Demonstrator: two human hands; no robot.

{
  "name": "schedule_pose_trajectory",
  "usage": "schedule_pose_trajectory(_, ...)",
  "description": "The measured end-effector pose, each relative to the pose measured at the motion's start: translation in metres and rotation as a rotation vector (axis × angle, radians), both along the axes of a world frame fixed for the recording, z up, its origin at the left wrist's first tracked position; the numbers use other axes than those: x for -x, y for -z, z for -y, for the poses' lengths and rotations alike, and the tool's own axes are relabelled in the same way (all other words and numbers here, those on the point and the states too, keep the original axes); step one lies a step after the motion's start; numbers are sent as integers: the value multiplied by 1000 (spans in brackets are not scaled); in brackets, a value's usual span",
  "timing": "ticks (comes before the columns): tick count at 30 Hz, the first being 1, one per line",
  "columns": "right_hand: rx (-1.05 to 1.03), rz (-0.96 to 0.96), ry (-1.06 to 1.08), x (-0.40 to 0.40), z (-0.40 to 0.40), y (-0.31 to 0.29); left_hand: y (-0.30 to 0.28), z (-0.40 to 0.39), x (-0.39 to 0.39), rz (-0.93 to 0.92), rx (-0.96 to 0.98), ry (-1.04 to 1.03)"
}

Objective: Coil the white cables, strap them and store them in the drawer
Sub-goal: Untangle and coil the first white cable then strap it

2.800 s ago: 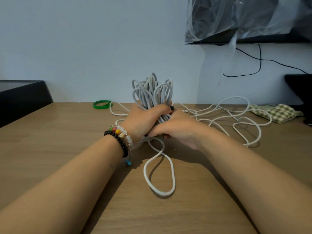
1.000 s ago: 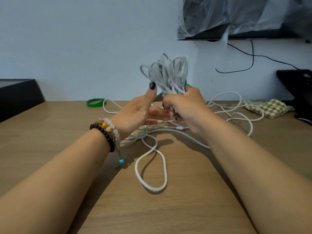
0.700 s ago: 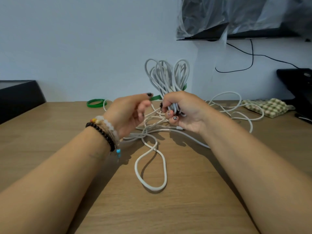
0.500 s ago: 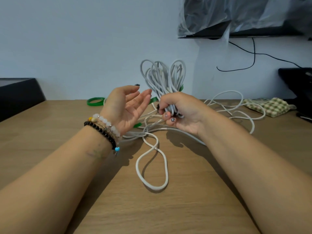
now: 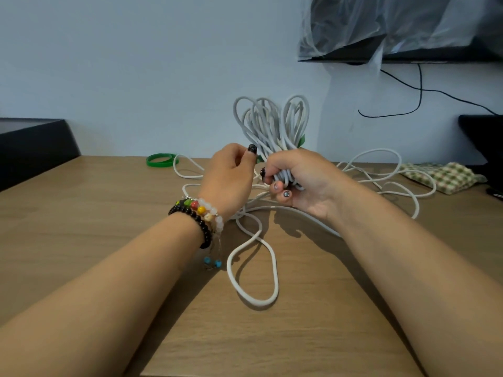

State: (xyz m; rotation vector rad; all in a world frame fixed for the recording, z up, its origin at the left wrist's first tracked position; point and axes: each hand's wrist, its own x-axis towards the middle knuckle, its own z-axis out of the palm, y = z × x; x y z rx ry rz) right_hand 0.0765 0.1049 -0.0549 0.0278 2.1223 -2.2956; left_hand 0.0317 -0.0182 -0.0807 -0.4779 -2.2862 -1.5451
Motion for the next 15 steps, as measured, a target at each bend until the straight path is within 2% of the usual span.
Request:
schedule_pose_trajectory(9,-95,-50,135,4,-2,5,-4,5,-5,-49,-37,70)
schedule_pose_trajectory(15,-367,-154,322,10,-5,11,-5,3,-16,-75,-75,223)
